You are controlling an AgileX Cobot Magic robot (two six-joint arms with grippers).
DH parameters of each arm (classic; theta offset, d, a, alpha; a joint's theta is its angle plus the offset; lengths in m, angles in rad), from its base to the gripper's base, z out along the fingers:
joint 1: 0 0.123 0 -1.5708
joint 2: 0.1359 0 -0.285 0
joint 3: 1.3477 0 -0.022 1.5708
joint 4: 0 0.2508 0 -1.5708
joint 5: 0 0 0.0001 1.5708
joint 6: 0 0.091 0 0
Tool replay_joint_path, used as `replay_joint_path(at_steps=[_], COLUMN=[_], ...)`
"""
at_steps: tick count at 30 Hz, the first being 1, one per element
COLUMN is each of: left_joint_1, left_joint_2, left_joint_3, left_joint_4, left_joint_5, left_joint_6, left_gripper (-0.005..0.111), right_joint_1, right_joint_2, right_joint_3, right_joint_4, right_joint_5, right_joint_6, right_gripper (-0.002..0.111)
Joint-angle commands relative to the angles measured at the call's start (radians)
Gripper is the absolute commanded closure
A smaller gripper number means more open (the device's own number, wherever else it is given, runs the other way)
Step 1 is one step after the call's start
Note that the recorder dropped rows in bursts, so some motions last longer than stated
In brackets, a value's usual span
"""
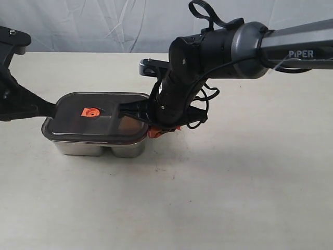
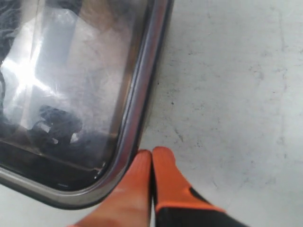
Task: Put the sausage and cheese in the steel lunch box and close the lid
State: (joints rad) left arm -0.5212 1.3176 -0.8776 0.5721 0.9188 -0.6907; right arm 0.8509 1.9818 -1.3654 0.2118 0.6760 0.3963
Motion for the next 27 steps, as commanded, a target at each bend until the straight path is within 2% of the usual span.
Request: replay_joint_path(at_steps=[1, 10, 14, 27], left_joint_1=[0.002, 0.002, 0.002, 0.005], left_joint_2=[-0.007, -0.007, -0.007, -0.007], left_joint_3=[0.002, 0.002, 0.002, 0.002], left_joint_4=[0.012, 0.090, 0.132, 0.047], left_joint_5=[0.027, 0.013, -0.075, -0.089], left_joint_6=[-0.006, -0.006, -0.006, 0.033], left_gripper=[0.107, 0.107, 0.107, 0.107], right_joint_1=[0.000, 0.000, 0.000, -0.002], right_joint_2=[-0.001, -0.001, -0.001, -0.006], right_joint_3=[-0.006, -0.006, -0.006, -0.006], right_joint_4=[0.004, 0.000, -0.022, -0.218], right_joint_5=[-0.040, -0.030, -0.001, 0.105], right_joint_6=[-0.007, -0.008, -0.019, 0.073], right_gripper=[0.109, 0.109, 0.109, 0.109])
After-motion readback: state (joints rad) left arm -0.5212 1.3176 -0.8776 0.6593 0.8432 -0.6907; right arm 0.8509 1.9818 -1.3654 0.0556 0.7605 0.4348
